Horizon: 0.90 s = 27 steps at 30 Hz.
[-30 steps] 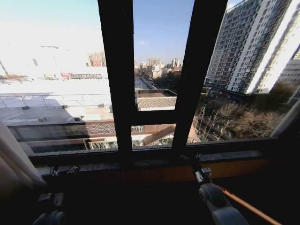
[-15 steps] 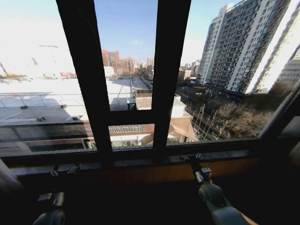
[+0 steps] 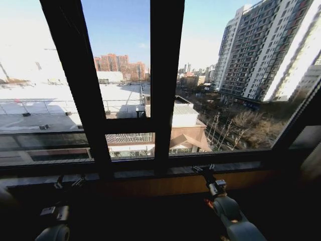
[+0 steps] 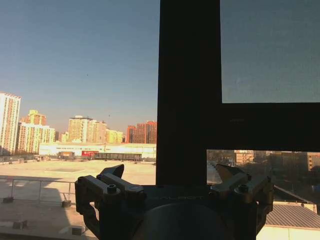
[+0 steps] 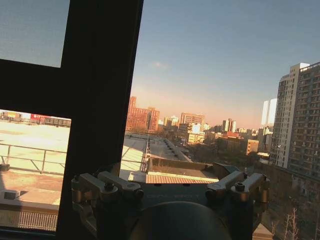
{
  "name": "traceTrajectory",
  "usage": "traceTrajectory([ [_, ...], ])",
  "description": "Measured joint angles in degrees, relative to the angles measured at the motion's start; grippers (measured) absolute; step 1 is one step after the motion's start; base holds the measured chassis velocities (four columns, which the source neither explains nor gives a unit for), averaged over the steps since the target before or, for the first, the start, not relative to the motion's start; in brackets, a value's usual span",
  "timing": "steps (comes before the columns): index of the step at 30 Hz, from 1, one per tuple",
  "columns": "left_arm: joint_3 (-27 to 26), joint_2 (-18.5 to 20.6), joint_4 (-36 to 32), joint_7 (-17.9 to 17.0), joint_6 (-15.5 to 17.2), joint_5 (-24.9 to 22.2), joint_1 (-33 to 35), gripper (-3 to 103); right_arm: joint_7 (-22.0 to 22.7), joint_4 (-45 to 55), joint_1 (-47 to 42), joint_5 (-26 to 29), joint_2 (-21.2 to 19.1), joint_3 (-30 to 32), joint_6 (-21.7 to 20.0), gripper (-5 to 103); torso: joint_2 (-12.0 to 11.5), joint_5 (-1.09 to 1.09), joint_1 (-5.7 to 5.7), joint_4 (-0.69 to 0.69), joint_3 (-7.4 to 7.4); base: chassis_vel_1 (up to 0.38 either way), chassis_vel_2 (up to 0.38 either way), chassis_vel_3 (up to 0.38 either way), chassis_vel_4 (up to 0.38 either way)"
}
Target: Open the curtains by pulling them apart, changing their state from closed to fully open.
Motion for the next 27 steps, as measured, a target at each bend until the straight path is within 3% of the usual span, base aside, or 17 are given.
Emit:
traceTrajectory([
  [4, 0.0, 0.0, 0.0, 0.0, 0.0, 0.0, 0.0, 100, 0.0, 0.0, 0.0, 0.0, 0.0, 0.0, 0.0, 100, 0.0, 0.10, 0.00, -0.03, 0.01, -0.056, -0.033, 0.056, 0.029],
  [14, 0.0, 0.0, 0.0, 0.0, 0.0, 0.0, 0.0, 100, 0.0, 0.0, 0.0, 0.0, 0.0, 0.0, 0.0, 100, 0.0, 0.01, 0.00, -0.01, 0.00, -0.025, -0.016, 0.020, 0.016],
  [27, 0.1, 0.0, 0.0, 0.0, 0.0, 0.0, 0.0, 100, 0.0, 0.0, 0.0, 0.0, 0.0, 0.0, 0.0, 100, 0.0, 0.07, 0.00, -0.03, 0.01, -0.046, -0.035, 0.039, 0.041],
])
